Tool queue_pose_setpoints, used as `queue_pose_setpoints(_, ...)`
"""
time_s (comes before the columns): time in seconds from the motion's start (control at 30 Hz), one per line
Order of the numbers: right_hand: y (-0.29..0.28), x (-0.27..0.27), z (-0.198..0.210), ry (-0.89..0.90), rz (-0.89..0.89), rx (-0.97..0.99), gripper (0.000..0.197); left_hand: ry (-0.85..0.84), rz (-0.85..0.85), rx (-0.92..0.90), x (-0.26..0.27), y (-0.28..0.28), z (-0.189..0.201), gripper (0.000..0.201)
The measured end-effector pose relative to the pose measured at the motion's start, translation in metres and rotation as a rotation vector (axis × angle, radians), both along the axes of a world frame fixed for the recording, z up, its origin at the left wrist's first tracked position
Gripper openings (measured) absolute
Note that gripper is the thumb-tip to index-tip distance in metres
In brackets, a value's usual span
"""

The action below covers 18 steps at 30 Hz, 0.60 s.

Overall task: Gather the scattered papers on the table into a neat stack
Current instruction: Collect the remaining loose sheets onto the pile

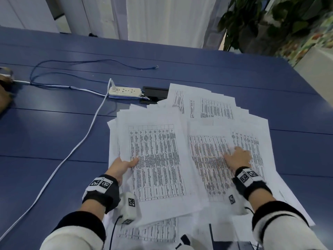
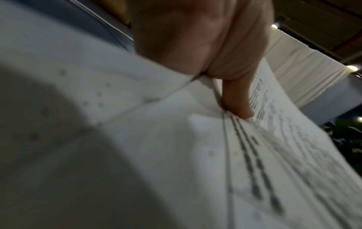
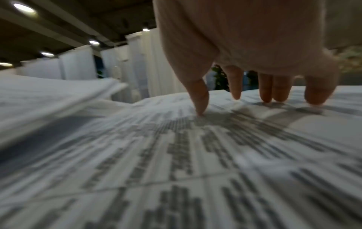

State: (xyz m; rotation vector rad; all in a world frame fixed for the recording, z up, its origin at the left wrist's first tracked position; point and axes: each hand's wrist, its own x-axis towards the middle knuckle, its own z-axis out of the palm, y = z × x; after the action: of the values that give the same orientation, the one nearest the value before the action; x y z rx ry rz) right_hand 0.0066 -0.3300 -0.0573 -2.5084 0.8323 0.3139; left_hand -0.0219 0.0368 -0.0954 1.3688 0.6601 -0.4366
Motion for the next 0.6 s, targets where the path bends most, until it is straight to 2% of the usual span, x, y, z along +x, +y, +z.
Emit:
queue_pose_setpoints(0.07,-0.012,-0.002,0.001,0.064,-0.094,-0.027,0.074,0.01,0.007,-0.001,0.004,0.008,-0.02,0.113)
queue_pose_setpoints(0.1,-0.016,-0.002,0.004,0.072,-0.104,-0.023,0.078,-0.005,0.005,-0.011,0.004,0.008,-0.019,0.112)
queue_pose_setpoints(0.17,-0.018,0.002,0.004,0.031,-0.099,0.047,0.077,-0.009,0.002,-0.023,0.006,0.011,-0.029,0.125)
queue_pose_setpoints(0.2,-0.016,0.003,0.004,0.008,-0.079,0.093,0.069,-0.023,-0.025,-0.027,0.005,0.009,-0.021,0.125)
queue_pose_setpoints(0.23,-0.012,0.004,0.005,0.003,-0.047,0.14,0.058,-0.038,-0.049,-0.03,0.004,0.005,-0.011,0.116)
queue_pose_setpoints(0.3,-0.003,0.006,0.006,0.016,0.064,0.196,0.028,-0.046,-0.078,-0.034,-0.001,-0.012,0.023,0.083)
queue_pose_setpoints(0.33,0.002,0.007,0.006,0.022,0.101,0.206,0.025,-0.029,-0.095,-0.023,-0.001,-0.015,0.026,0.071)
queue_pose_setpoints(0.4,0.009,0.01,0.005,0.001,0.136,0.185,0.037,-0.03,-0.111,-0.015,0.001,-0.02,0.026,0.059)
queue_pose_setpoints(0.5,0.028,0.011,0.004,0.003,0.178,0.271,0.037,-0.051,-0.096,-0.049,0.002,-0.025,0.025,0.055)
queue_pose_setpoints(0.6,0.042,0.011,-0.002,0.057,0.175,0.421,0.038,-0.056,-0.088,-0.084,0.002,-0.031,0.028,0.062)
